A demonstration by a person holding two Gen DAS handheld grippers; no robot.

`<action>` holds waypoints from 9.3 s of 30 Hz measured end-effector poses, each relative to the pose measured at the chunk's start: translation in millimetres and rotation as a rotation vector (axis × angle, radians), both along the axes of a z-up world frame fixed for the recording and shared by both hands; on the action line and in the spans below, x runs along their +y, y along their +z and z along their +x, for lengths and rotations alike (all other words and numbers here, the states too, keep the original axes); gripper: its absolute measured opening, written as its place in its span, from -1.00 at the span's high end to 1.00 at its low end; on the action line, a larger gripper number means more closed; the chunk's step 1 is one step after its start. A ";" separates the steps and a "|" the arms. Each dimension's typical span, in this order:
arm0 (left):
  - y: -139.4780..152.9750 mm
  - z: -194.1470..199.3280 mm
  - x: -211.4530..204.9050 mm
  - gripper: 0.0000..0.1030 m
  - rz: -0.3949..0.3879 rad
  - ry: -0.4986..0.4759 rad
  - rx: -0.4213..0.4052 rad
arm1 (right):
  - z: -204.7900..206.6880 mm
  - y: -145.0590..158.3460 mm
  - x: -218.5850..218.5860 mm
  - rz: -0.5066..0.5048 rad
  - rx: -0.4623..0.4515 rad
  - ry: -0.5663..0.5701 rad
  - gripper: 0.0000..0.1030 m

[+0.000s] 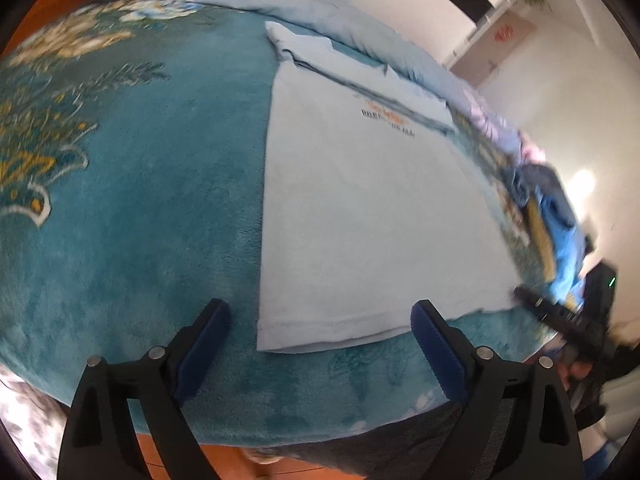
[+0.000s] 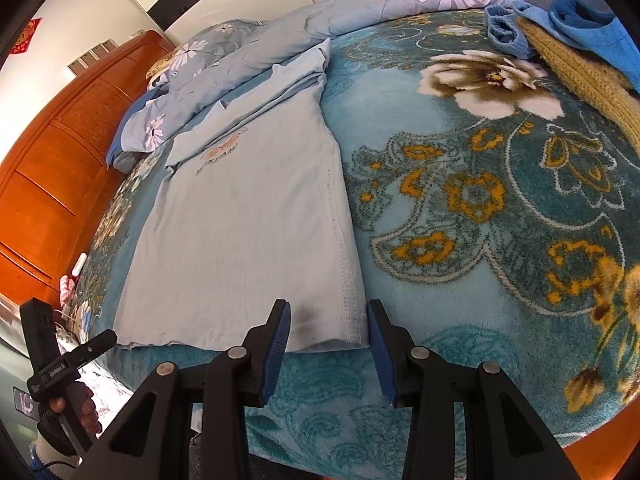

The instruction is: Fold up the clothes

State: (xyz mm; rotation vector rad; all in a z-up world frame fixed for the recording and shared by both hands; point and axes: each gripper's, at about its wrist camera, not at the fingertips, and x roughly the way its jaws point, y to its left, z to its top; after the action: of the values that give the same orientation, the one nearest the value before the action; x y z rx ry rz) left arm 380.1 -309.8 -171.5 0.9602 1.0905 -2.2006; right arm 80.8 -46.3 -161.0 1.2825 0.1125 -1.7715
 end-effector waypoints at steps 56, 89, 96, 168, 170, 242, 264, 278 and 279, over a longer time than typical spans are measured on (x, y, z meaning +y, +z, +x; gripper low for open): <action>-10.9 31.5 -33.5 0.93 0.255 0.051 0.269 | -14.9 7.8 15.2 -0.055 -0.107 -0.023 0.86; 54.4 -183.2 -317.2 0.93 -0.031 0.076 0.211 | -235.0 70.1 -287.0 -0.194 -0.069 -0.087 0.88; 24.2 -210.5 -350.9 0.93 -0.025 0.108 0.123 | -265.2 33.0 -336.6 -0.080 -0.045 -0.077 0.90; 10.2 -4.7 -112.6 0.72 0.034 0.054 -0.001 | -35.1 9.7 -98.0 -0.051 -0.234 -0.015 0.73; 19.1 3.0 -110.5 0.51 -0.009 0.050 -0.032 | -34.0 15.3 -95.5 -0.049 -0.215 -0.013 0.60; -2.2 -141.5 -269.9 0.85 -0.191 -0.144 -0.109 | -158.1 0.0 -281.0 0.120 0.081 0.172 0.92; 52.0 -88.8 -131.7 -0.53 -0.291 -0.075 -0.045 | -41.0 68.9 -201.7 0.011 0.136 0.193 -0.21; 36.6 -40.7 -63.2 -0.73 -0.221 0.001 -0.027 | 25.0 54.9 -137.1 -0.020 0.086 0.164 -0.91; 36.6 -38.5 -60.0 -0.75 -0.216 0.004 -0.024 | 26.9 53.1 -132.9 -0.021 0.082 0.159 -0.95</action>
State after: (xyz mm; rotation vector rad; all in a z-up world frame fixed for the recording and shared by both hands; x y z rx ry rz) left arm 341.5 -369.8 -134.9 0.8859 0.8219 -2.2431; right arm 107.8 -179.2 -107.9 1.1539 0.2357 -1.6847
